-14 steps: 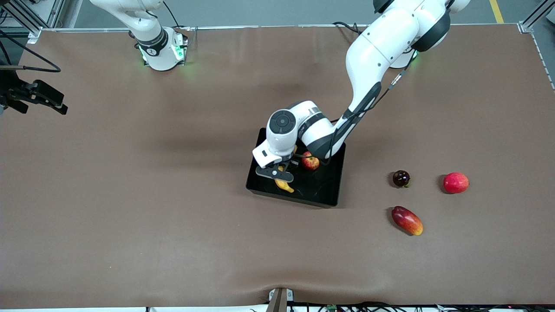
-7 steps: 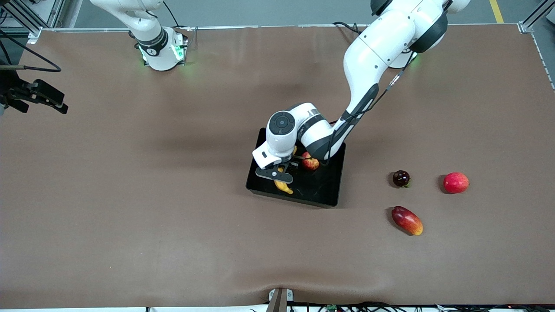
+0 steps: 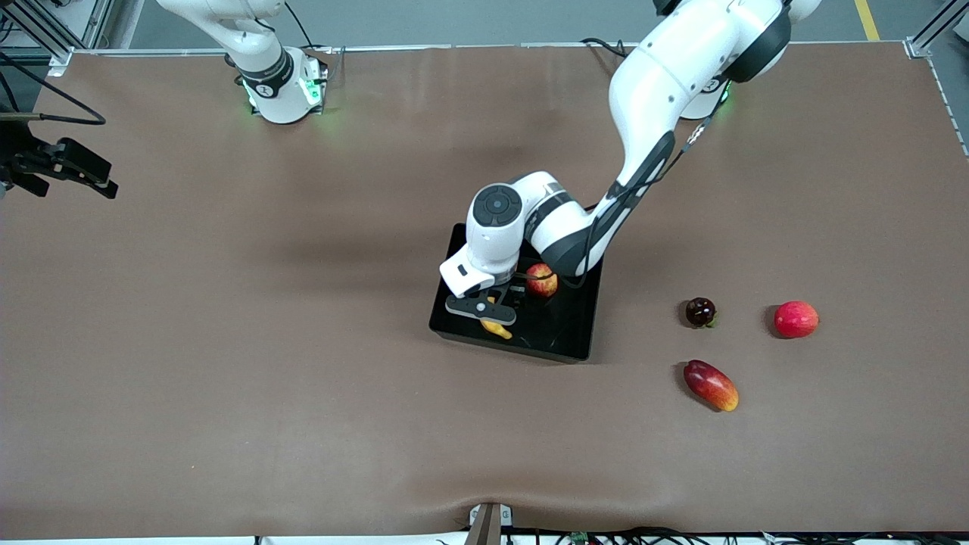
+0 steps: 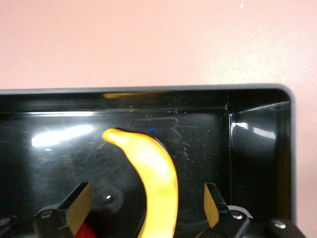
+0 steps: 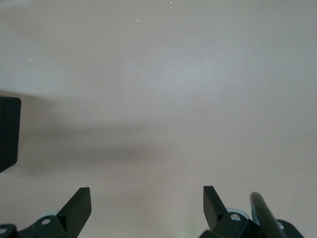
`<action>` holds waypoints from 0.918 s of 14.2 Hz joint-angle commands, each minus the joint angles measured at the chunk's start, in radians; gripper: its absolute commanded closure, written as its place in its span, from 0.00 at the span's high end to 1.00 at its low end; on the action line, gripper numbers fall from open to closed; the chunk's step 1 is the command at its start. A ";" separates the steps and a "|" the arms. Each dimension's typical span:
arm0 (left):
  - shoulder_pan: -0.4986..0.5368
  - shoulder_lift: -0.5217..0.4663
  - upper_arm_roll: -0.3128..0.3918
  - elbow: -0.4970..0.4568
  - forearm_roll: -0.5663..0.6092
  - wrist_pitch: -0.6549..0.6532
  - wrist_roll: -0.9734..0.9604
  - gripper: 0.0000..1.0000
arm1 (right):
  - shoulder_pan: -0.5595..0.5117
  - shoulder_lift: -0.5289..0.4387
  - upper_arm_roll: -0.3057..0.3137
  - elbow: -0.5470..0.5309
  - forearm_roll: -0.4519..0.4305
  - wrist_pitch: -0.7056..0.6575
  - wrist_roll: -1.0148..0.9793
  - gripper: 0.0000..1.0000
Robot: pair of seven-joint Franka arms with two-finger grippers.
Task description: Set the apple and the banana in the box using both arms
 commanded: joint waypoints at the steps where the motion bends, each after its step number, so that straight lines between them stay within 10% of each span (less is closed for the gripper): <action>1: 0.010 -0.091 0.004 -0.020 0.004 -0.072 -0.011 1.00 | -0.012 0.005 0.007 0.020 0.018 -0.015 -0.002 1.00; 13: 0.341 -0.482 -0.006 -0.032 -0.095 -0.516 0.052 1.00 | -0.012 0.005 0.007 0.022 0.018 -0.013 -0.002 1.00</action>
